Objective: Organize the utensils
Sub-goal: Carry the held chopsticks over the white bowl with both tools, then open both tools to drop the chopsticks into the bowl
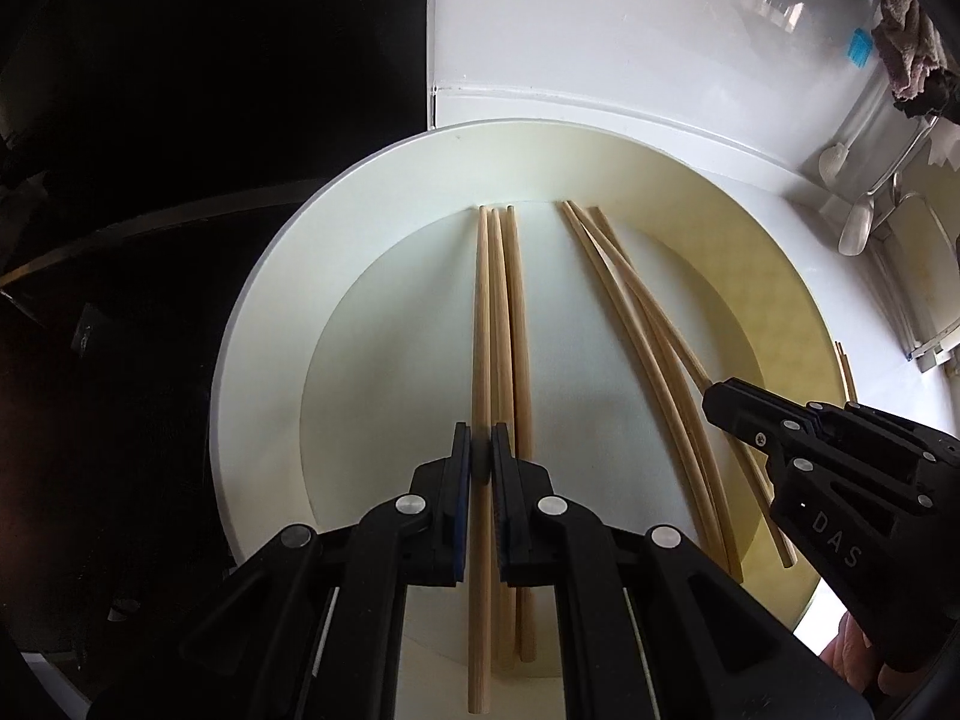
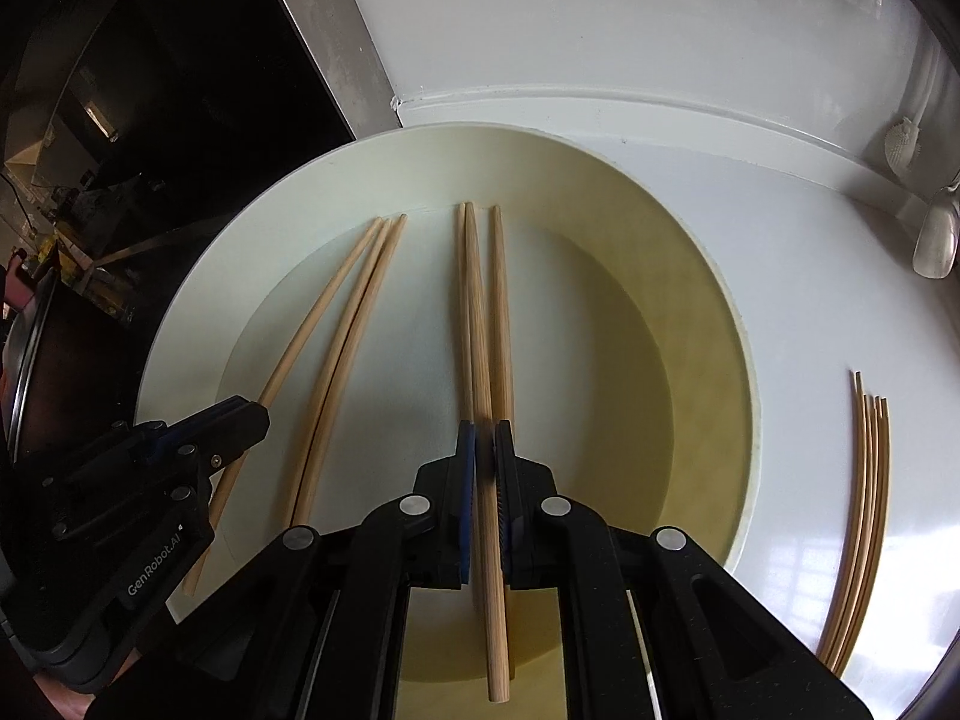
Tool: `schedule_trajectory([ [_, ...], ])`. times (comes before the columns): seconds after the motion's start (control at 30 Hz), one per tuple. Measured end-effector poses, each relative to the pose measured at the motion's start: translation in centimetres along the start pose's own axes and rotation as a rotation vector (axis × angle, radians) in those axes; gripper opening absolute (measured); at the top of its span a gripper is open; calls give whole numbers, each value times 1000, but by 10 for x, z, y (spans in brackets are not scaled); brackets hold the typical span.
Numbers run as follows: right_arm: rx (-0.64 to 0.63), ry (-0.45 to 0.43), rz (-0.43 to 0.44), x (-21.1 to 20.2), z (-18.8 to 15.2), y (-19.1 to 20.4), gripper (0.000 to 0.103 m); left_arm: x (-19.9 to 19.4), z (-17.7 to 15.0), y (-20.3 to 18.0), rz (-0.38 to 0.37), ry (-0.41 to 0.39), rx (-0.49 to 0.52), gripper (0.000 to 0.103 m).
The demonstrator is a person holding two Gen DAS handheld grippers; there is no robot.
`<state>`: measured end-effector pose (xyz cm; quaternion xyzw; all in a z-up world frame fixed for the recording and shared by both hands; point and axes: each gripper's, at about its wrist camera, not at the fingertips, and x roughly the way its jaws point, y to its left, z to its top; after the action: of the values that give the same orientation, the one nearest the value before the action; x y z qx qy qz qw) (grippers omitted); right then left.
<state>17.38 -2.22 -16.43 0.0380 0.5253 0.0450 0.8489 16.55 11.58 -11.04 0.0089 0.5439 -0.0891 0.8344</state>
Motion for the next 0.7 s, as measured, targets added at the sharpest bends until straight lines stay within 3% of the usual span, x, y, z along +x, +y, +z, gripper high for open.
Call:
schedule_trajectory([
  [0.2,-5,13,-6,4,0,0,7,7,0,5,-3,20,-5,8],
  [0.27,-4,9,-2,2,1,0,7,5,0,7,12,18,-14,14],
  [0.33,-5,-3,5,1,2,0,10,0,0,11,14,7,-29,39],
  [0.4,-14,-10,-3,-3,2,0,12,-7,0,13,21,-17,-40,58],
  [0.43,-16,-15,-6,-6,1,0,12,-10,0,15,24,-29,-43,63],
  [0.7,3,-47,-13,-24,-7,-4,22,-29,-3,17,41,-58,-48,69],
])
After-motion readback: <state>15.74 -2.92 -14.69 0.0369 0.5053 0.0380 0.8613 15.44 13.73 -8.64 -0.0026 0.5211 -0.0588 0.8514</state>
